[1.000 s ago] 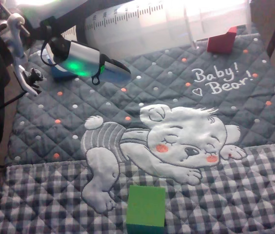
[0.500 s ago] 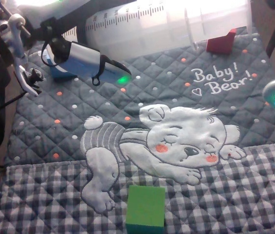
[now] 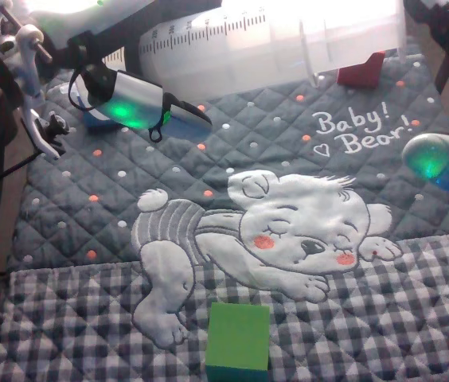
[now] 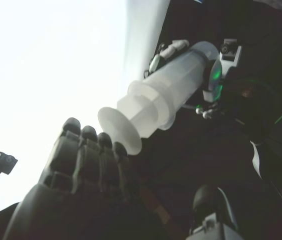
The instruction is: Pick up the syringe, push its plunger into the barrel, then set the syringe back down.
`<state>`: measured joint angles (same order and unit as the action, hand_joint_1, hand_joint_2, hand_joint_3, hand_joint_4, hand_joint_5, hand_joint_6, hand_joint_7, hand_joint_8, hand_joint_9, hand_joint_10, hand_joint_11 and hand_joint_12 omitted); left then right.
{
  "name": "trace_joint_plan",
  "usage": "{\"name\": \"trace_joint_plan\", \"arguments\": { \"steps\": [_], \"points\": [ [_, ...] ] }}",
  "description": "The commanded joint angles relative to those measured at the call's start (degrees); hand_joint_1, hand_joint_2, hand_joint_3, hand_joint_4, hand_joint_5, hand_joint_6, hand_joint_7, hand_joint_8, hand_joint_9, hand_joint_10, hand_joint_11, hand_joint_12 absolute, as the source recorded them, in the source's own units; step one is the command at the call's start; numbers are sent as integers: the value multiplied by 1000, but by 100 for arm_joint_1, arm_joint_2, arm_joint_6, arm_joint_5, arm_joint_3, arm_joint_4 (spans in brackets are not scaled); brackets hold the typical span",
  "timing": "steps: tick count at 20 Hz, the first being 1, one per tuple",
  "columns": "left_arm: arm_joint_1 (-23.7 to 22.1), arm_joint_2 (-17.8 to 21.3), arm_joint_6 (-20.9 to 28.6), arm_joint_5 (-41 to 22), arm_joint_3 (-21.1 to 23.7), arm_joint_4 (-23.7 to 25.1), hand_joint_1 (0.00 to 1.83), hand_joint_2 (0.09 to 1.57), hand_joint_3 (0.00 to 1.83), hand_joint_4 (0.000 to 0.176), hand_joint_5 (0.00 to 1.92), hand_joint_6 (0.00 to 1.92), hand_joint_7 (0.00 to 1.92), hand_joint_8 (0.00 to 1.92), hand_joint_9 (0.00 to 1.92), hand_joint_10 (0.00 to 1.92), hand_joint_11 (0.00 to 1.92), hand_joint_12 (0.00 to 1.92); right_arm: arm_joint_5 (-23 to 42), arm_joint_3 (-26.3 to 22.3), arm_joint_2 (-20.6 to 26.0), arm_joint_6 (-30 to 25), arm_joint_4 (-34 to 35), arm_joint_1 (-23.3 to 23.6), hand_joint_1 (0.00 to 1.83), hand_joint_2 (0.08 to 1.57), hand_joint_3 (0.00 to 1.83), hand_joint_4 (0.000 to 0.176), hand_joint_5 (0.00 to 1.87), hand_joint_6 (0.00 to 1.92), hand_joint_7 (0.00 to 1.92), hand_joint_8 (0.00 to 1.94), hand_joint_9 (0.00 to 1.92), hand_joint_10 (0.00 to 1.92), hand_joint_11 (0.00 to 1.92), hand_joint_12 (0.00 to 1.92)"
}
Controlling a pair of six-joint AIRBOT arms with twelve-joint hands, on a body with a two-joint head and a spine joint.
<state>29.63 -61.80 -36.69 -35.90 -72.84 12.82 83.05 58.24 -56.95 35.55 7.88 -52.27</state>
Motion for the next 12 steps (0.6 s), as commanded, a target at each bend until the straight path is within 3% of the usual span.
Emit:
{"name": "trace_joint_plan", "arguments": {
  "steps": [1,4,12],
  "points": [
    [-141,-17,88,-863,5,-149,1708,1087,0,176,1362,1921,1580,1921,1688,1921,1719,1921,546,24,-19,-76,-120,92,97,1031,0,0,22,0,0,0,0,0,0,0],
    [-176,-28,88,-857,10,-125,1711,1088,0,176,1351,1921,1578,1921,1691,1921,1721,1921,504,36,-71,-104,-141,112,10,1079,21,0,19,0,0,0,0,0,0,0],
    [-259,-57,88,-807,6,-60,1690,1095,0,176,1341,1921,1565,1921,1675,1921,1699,1921,418,113,-211,-218,-238,285,2,1095,15,0,12,1,0,0,0,0,5,3]
  ]
}}
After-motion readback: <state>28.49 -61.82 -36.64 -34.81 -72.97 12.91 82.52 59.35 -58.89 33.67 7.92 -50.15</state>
